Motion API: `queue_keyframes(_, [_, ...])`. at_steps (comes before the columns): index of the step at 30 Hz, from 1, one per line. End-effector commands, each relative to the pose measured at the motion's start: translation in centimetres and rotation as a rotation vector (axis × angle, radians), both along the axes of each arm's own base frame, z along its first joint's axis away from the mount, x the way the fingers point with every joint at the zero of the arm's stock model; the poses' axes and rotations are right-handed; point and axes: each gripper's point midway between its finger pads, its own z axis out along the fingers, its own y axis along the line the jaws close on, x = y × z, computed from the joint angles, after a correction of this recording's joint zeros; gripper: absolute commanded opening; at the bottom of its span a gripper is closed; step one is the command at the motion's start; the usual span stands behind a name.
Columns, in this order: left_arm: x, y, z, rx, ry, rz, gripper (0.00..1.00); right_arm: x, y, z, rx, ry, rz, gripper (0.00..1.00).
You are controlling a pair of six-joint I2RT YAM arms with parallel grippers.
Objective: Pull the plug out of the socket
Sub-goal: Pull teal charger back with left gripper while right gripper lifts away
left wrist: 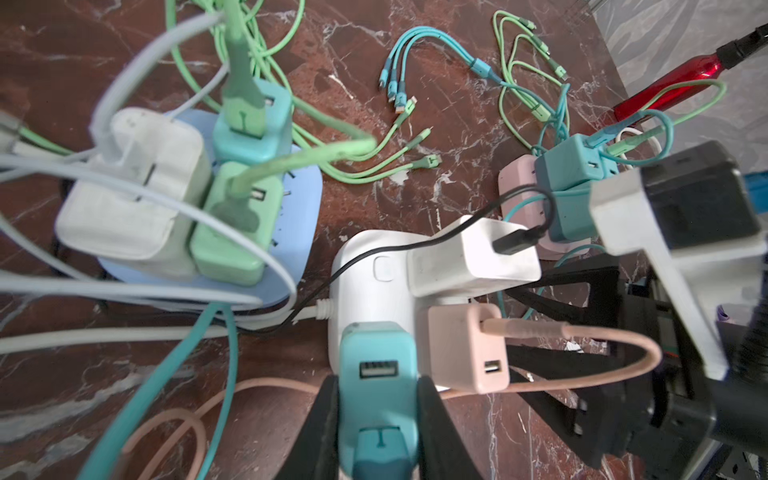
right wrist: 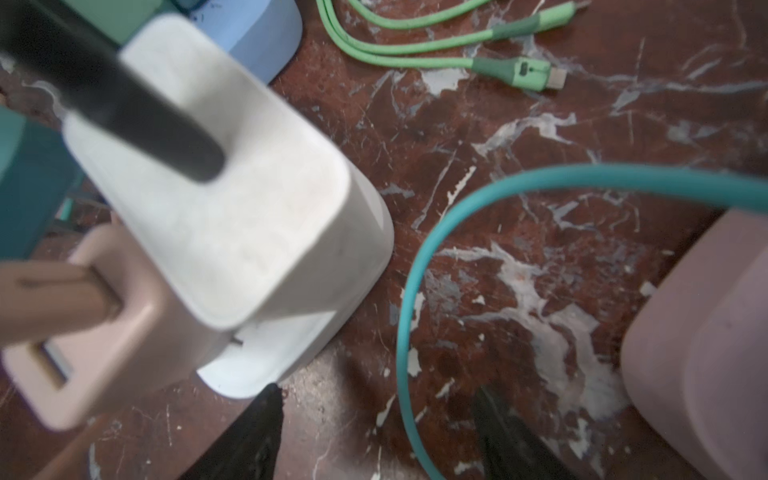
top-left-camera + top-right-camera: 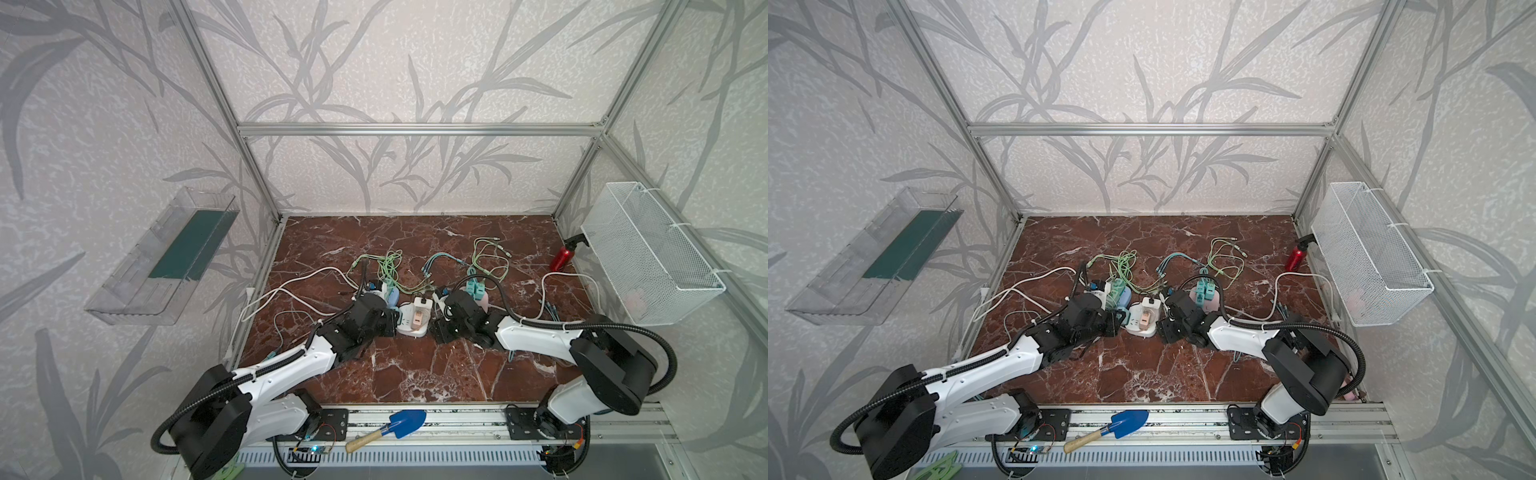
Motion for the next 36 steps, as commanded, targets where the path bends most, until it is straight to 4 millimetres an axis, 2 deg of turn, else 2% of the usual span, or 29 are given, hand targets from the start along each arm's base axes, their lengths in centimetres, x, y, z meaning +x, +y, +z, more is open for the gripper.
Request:
queue_keyframes(1, [-0.1, -0.3, 1.1, -0.101, -0.012, -0.011, 0.00, -0.9, -0.4, 0.9, 0.006, -0.009, 0.018, 0.72])
queue_keyframes(10, [-1.1, -0.4, 1.3, -0.202, 0.012, -0.040, 0.01, -1.5, -1.0, 3.2, 0.060, -0.075, 0.014, 0.72])
queue_keyframes(17, [-2.8, 0.3, 0.6, -0.286, 0.035, -0.018, 0.01, -2.1, -1.1, 3.5, 0.084, -0.088, 0.008, 0.72])
queue_keyframes(25, [-4.9, 1.1, -1.5, -0.296, 0.105, -0.024, 0.01, -2.1, -0.7, 3.6, 0.091, -0.090, 0.013, 0.72])
queue_keyframes(36, [-5.6, 0.6, -4.5, -0.302, 0.207, -0.020, 0.04, -2.2, -0.1, 3.9, 0.093, -0.101, 0.015, 0.72])
